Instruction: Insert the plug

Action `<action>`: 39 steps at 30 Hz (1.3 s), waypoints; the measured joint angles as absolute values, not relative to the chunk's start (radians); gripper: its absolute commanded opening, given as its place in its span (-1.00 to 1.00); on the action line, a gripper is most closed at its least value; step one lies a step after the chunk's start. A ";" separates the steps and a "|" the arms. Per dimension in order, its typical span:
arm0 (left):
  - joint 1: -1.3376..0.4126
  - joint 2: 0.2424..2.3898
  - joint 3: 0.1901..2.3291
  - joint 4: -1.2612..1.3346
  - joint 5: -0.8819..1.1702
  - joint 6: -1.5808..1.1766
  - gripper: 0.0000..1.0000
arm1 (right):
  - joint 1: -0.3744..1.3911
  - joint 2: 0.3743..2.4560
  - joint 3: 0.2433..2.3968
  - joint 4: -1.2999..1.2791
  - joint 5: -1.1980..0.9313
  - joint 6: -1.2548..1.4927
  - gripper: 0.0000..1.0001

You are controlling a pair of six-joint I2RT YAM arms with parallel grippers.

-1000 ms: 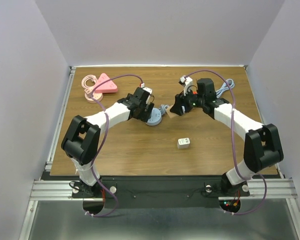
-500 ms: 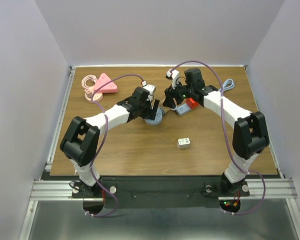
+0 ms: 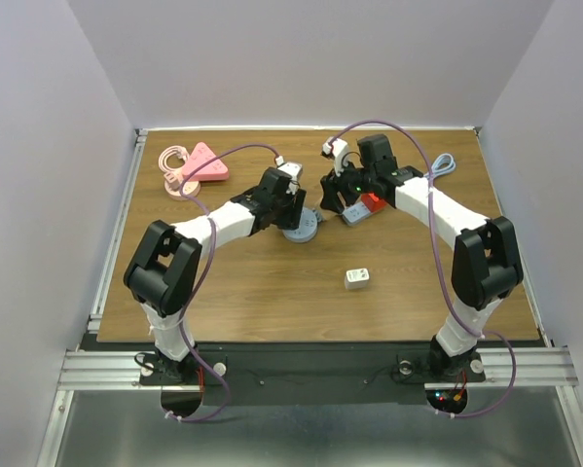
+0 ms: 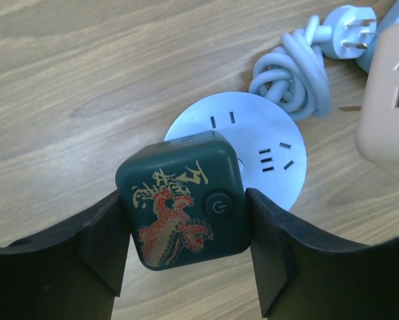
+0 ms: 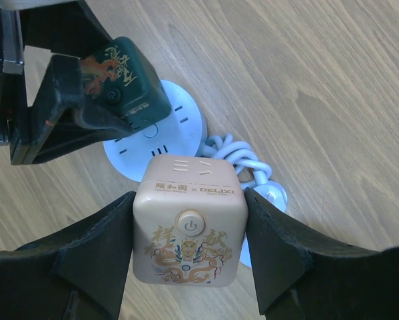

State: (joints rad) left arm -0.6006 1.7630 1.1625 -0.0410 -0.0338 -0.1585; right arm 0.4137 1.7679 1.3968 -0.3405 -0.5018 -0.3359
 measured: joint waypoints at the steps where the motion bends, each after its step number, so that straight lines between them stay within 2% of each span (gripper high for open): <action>1: -0.601 1.767 1.168 -0.041 -0.034 -0.155 0.04 | 0.414 1.768 1.395 -0.340 -0.500 -0.337 -0.99; 3: -0.600 1.778 1.180 -0.042 -0.032 -0.140 -0.13 | 0.414 1.766 1.390 -0.342 -0.496 -0.337 -0.99; 4: -0.600 1.782 1.185 -0.042 -0.031 -0.133 -0.29 | 0.414 1.764 1.385 -0.343 -0.496 -0.337 -0.99; 6: -0.600 1.785 1.191 -0.045 -0.030 -0.119 -0.47 | 0.414 1.754 1.366 -0.342 -0.495 -0.337 -0.99; 7: -0.600 1.787 1.194 -0.048 -0.027 -0.107 -0.66 | 0.414 1.747 1.353 -0.343 -0.494 -0.337 -0.99; 9: -0.600 1.792 1.200 -0.051 -0.021 -0.085 -0.82 | 0.419 1.739 1.337 -0.350 -0.489 -0.336 -0.99; 10: -0.600 1.796 1.206 -0.053 -0.015 -0.068 -0.98 | 0.422 1.736 1.332 -0.353 -0.487 -0.336 -0.99; 22: -0.600 1.845 1.288 -0.125 0.025 -0.005 -1.00 | 0.455 1.648 1.326 -0.382 -0.418 -0.324 -0.99; 39: -0.621 1.783 1.287 -0.327 0.005 0.062 -1.00 | 0.455 1.576 1.309 -0.400 -0.415 -0.318 -0.99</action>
